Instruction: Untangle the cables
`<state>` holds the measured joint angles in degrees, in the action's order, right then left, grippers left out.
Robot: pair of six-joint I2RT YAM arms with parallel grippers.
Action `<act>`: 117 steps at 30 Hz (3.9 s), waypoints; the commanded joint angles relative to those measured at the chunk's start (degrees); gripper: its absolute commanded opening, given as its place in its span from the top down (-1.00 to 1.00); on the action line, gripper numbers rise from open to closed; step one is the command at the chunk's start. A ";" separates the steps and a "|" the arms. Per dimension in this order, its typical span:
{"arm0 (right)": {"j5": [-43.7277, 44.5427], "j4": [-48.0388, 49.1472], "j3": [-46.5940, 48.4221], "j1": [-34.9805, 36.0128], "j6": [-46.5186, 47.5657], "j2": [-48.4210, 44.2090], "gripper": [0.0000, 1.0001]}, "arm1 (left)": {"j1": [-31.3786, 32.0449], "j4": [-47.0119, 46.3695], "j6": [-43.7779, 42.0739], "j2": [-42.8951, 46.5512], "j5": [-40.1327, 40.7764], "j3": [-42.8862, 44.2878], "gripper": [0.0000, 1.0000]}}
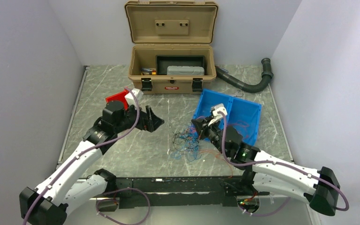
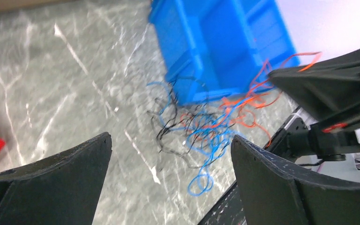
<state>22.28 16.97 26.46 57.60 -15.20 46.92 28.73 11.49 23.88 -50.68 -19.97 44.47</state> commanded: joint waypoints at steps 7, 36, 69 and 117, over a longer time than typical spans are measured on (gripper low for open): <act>4.86 -12.52 14.32 0.13 -4.85 3.12 1.00 | -1.45 0.59 1.42 -2.17 0.06 -6.40 -0.99; 1.50 -20.16 23.11 -0.50 -8.89 5.33 1.00 | 11.24 -22.54 -5.50 -30.85 -5.80 -0.51 -0.81; 15.20 -52.28 34.31 -38.85 -13.36 1.76 1.00 | -8.87 -0.25 10.81 8.30 24.29 -17.10 1.00; -1.27 -49.62 34.69 -53.82 -35.03 20.98 -0.54 | -8.87 -4.83 4.51 5.46 12.41 -16.18 1.00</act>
<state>17.72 -32.62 61.71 4.99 -44.05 66.54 19.97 8.38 29.36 -46.85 -7.18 27.35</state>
